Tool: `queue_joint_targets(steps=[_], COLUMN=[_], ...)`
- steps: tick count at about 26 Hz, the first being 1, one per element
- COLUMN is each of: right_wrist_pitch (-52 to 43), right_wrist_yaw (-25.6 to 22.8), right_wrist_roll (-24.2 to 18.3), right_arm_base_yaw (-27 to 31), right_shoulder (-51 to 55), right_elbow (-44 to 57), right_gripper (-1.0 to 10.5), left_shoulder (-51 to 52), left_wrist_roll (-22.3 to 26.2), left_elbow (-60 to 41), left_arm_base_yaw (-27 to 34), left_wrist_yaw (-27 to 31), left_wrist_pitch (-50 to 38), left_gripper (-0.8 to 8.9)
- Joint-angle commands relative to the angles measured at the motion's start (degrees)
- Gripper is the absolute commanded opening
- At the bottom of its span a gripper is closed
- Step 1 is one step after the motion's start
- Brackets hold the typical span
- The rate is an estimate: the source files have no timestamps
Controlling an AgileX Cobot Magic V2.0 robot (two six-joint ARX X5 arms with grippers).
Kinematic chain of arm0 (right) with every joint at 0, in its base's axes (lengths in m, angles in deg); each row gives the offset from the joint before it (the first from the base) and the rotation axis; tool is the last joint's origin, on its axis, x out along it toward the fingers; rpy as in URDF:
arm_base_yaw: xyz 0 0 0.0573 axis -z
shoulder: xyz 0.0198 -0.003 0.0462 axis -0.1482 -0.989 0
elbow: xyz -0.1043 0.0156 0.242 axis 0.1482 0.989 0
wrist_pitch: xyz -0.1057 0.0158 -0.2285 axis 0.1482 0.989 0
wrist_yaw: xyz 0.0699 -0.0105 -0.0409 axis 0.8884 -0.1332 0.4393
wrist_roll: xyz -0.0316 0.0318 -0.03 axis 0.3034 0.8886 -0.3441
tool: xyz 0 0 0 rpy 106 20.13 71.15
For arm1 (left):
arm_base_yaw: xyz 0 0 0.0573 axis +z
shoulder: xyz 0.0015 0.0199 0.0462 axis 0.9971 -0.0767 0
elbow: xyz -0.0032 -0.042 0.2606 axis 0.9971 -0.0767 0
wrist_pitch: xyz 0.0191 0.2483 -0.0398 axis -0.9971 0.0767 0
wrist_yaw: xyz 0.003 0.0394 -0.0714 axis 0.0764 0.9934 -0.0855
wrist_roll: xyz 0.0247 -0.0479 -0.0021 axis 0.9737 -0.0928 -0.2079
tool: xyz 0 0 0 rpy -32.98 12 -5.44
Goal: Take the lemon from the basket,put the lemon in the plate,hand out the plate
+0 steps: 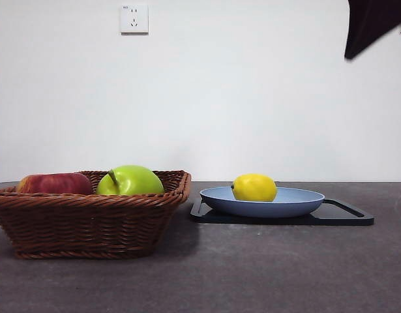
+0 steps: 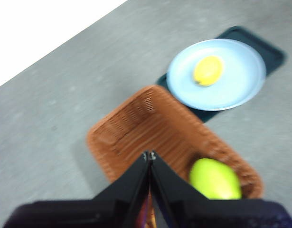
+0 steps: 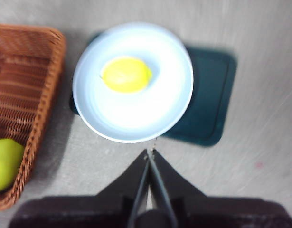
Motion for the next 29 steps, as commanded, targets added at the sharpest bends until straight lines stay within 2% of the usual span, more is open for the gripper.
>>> queue_joint_targets(steps=[1,4,6,9,13,19,29], right_wrist_pitch=[-5.95,-17.49,-26.60,-37.48,-44.96,-46.47,-46.36], right_wrist_yaw=[-4.61,-7.98,-8.15,-12.28,-15.26,-15.39,-15.41], right_wrist_roll=[-0.96,-0.94,-0.96,-0.92,-0.76,0.68,0.81], right_arm_base_yaw=[-4.74,-9.16,-10.78,-12.31,-13.05,-13.00,-12.96], right_shoulder=[5.14,14.29,20.26,28.63,35.78,39.98,39.47], right_elbow=[4.76,15.26,23.50,35.28,45.05,50.97,50.97], right_gripper=[0.0,0.0,0.0,0.0,0.0,0.0,0.0], left_shoulder=[2.27,9.01,13.86,22.29,30.71,41.53,41.97], left_wrist_roll=[0.68,0.68,0.66,-0.31,-4.07,-6.43,-6.91], left_elbow=[-2.36,-10.43,-16.28,-26.25,-35.08,-44.11,-44.17], left_arm_base_yaw=[1.66,2.45,2.45,2.45,2.45,2.43,2.40], left_wrist_yaw=[-0.11,-1.27,-2.86,-2.84,-2.62,-2.64,-2.69], left_wrist_pitch=[-2.67,-9.75,-14.21,-20.74,-24.28,-27.08,-25.64], left_gripper=[0.06,0.06,0.06,0.06,0.06,0.06,0.08])
